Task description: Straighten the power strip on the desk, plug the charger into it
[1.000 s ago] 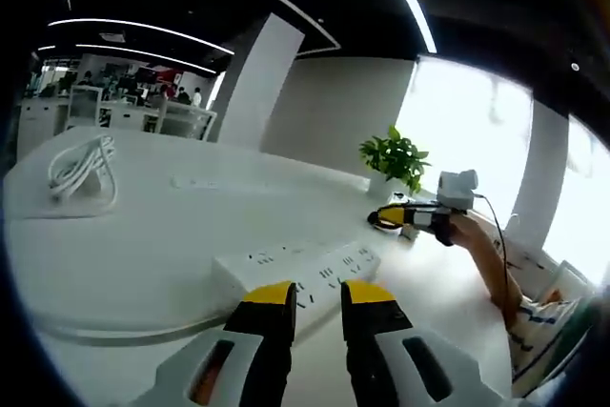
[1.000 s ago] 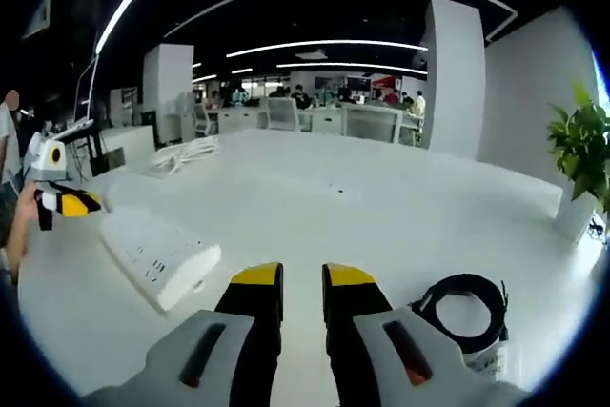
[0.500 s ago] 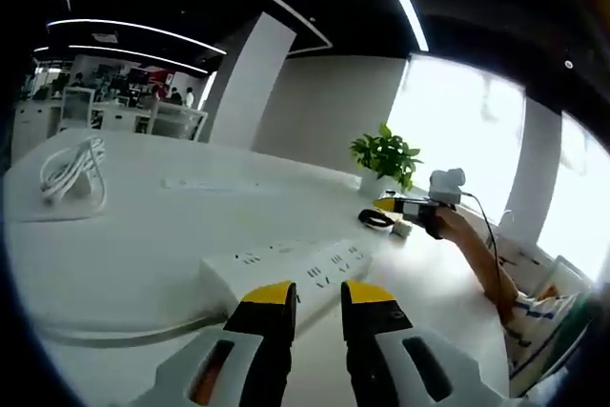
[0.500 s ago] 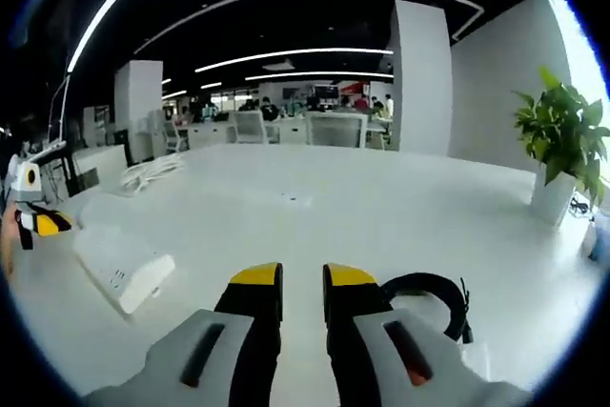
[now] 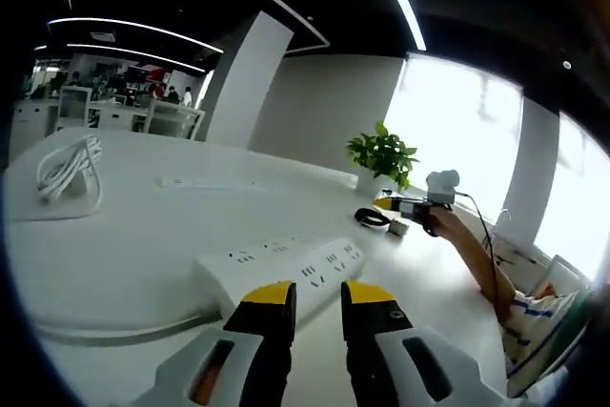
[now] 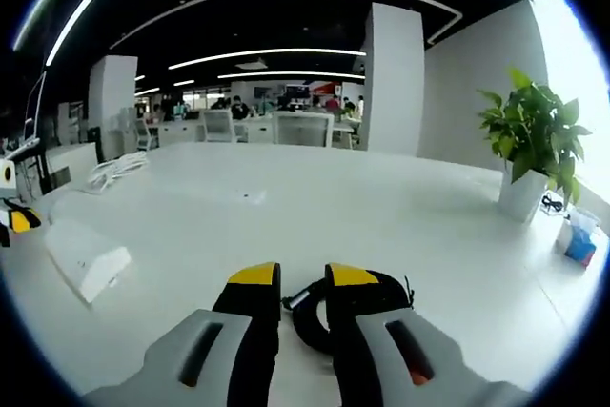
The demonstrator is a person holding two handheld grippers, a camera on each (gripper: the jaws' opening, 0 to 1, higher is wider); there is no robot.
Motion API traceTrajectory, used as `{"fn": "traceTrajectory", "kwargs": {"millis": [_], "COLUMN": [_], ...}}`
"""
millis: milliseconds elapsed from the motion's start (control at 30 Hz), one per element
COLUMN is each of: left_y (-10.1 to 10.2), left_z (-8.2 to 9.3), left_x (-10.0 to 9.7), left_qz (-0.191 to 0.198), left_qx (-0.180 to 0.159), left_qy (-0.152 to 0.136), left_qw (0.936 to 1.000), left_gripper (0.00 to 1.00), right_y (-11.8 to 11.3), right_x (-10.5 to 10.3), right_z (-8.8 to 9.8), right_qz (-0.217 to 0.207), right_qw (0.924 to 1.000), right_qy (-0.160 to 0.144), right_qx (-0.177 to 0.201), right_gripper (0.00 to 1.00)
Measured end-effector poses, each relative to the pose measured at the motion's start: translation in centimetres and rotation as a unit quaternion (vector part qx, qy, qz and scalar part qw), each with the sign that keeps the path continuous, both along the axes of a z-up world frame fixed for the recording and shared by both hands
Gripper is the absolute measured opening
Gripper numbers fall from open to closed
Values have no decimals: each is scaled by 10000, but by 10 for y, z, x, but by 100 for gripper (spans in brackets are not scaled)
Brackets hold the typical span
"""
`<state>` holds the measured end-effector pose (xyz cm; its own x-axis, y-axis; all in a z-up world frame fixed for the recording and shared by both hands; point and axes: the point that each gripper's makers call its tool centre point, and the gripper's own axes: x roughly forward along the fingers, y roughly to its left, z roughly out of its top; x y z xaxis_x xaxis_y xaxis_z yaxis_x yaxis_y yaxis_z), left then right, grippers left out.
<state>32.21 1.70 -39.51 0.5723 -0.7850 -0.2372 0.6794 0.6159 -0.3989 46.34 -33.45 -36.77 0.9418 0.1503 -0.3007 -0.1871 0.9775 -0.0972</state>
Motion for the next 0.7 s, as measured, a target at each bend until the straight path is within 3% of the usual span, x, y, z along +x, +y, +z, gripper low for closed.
{"fn": "traceTrajectory", "kwargs": {"millis": [167,333,567,700], "left_y": [-1,-2,-3,-4], "left_z": [1,3,4,4], "left_x": [-2,-1,1,-1], "left_qz": [-20,-40,-74,-98], "left_qx": [-41,-50,-74,-112], "left_qy": [5,-7,23,36], "left_qw": [10000,10000,9999,9999], "left_gripper": [20,20,20,20], "right_y": [-14,-28,-63,-75], "right_x": [-2,-2,-2,-1], "right_z": [7,0,-13,-16], "right_qz": [-188,-396,-896,-983], "right_qw": [9998,9992,9950,9940], "right_qy": [-91,31,211,277], "right_qx": [-54,92,-378,-401], "right_gripper": [17,17,17,17]}}
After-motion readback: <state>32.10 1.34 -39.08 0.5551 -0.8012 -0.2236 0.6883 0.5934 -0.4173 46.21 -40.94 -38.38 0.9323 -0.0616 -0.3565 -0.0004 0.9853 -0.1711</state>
